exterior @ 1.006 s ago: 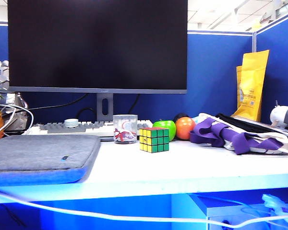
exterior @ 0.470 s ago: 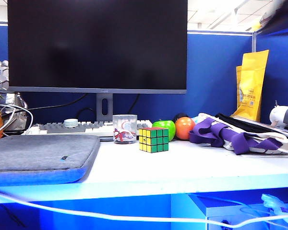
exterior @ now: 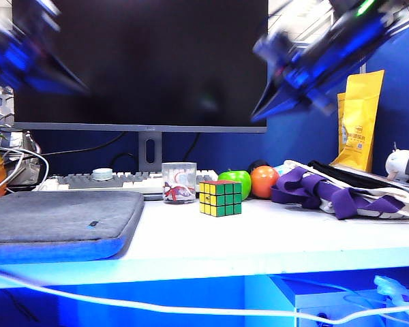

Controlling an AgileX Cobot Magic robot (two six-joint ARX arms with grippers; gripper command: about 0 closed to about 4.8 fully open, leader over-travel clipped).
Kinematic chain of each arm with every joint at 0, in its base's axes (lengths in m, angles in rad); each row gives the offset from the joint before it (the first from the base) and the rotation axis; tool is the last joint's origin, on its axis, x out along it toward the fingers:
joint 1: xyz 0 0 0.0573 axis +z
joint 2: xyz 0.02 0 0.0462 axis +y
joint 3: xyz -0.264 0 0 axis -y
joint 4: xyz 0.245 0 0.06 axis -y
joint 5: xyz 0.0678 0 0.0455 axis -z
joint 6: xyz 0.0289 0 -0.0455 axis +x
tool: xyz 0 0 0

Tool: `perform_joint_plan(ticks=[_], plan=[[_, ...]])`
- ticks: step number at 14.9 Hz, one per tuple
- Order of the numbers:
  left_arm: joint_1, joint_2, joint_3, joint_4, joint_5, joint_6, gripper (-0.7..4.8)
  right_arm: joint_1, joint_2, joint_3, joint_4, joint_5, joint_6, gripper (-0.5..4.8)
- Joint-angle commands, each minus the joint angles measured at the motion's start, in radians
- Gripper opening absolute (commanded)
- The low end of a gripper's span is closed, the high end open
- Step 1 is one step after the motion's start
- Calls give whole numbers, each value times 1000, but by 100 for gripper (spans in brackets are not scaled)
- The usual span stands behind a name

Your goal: Rotate the Rubik's Cube so that its red face is facing towards you.

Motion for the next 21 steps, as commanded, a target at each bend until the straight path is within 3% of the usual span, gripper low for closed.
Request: perform_joint_plan(ticks=[1,3,7,10,15,17,21], plan=[[-102,179,171,-85,16,90,-5,-1,93,97,-56,-30,-5,-1],[-141,354,384,-132,16,91,-5,-1,117,108,-80,-33,-10,-1],[-173,727,866,-382,21,105,-6,-1,169,111,-131,-33,-60,-1],[-182,811,923,-381,37,161,-5,3,272,169,-142,-124,-52,-1],[-219,870,930,-366,-7,240,-6,57,389,296,-135,-168,-23,-1],[-262,892,931,-348,-71,304,-5,110,424,347,-122,-140,-22,-1],[-283,929,932,-312,-77,294,-5,123,447,346,-90,-56,-39,-1]])
